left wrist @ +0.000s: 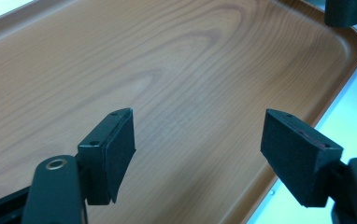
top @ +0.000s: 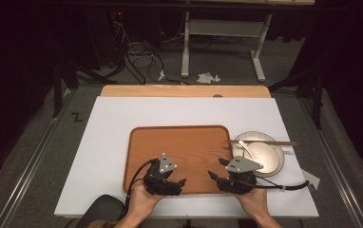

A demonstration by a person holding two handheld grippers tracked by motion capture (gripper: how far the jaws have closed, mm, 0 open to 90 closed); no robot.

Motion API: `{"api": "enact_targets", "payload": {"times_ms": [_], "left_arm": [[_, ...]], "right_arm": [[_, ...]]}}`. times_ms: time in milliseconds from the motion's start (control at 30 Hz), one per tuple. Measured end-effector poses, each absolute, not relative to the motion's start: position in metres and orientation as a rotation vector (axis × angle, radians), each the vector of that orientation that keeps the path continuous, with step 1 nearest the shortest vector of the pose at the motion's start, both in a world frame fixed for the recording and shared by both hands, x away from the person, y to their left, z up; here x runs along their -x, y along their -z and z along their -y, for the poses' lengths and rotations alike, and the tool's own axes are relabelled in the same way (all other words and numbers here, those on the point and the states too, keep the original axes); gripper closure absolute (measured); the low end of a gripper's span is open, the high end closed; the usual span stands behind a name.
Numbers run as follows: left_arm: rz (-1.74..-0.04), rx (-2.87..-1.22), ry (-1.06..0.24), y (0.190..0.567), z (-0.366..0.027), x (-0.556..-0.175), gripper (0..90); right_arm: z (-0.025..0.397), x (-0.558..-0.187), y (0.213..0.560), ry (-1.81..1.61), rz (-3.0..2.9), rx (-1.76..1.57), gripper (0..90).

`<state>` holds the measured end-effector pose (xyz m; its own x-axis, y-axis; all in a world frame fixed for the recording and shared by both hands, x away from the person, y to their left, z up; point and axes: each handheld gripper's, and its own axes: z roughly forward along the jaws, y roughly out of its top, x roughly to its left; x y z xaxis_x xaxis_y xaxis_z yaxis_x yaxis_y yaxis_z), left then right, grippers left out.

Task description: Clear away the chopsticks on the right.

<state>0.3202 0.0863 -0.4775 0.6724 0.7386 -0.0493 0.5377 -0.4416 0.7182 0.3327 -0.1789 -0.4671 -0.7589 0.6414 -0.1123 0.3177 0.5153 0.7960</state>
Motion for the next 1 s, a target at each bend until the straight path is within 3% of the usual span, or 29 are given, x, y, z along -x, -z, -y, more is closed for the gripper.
{"api": "enact_targets", "payload": {"times_ms": [700, 1000], "left_arm": [[-0.965, -2.178, -0.376, 0.48, -0.083, -0.32, 26.0], [-0.964, -2.174, -0.369, 0.48, -0.084, -0.32, 25.8]], "right_arm": [[0.197, -0.329, 0.453, -1.189, -2.369, -0.778, 41.4], [0.214, -0.328, 0.434, -1.211, -2.356, -0.824, 46.6]]}}
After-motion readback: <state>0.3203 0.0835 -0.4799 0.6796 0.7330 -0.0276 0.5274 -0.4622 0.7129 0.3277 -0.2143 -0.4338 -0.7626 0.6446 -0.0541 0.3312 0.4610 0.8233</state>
